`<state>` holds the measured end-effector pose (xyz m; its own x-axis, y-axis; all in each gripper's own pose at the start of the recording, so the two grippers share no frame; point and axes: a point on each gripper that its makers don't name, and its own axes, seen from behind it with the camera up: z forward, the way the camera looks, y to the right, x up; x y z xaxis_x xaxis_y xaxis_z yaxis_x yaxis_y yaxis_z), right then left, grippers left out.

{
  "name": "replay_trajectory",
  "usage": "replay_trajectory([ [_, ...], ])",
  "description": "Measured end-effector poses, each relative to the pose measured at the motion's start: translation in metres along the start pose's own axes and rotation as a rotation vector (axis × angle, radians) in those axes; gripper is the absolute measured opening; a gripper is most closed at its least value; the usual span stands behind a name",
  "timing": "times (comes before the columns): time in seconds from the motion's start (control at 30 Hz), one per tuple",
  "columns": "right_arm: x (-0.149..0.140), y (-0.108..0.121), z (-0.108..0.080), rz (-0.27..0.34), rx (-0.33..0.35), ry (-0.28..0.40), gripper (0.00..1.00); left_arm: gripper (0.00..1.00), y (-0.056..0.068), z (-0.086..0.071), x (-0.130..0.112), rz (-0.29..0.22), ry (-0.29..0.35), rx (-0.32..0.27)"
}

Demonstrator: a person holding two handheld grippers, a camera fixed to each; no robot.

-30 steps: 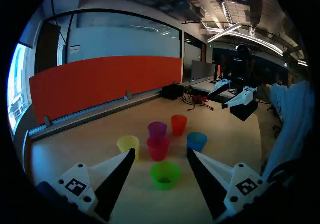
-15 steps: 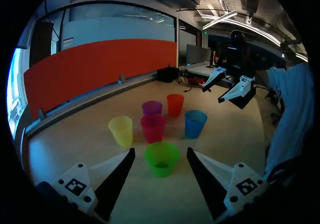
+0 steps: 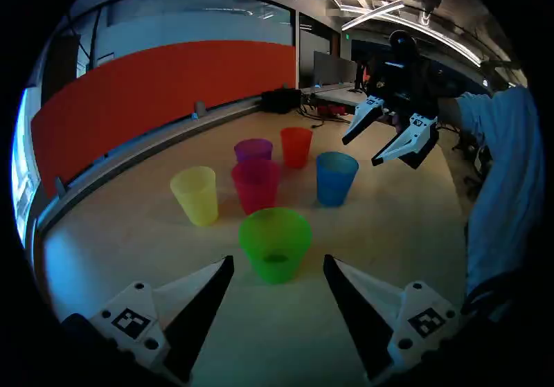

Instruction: Pour water

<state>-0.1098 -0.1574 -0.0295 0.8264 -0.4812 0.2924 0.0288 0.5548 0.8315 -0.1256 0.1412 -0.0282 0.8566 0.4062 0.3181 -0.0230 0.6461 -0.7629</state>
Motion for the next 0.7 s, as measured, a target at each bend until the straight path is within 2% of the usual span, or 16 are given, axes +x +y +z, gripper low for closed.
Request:
replay_trajectory([
  [0.3,-0.013,0.003,0.021,-0.004,-0.002,-0.028,1.00,0.96,0.005,0.020,-0.011,-0.017,-0.034,-0.036],
  [0.7,-0.008,0.002,0.044,0.004,0.010,-0.015,1.00,0.96,0.002,0.043,-0.010,-0.031,-0.039,-0.057],
])
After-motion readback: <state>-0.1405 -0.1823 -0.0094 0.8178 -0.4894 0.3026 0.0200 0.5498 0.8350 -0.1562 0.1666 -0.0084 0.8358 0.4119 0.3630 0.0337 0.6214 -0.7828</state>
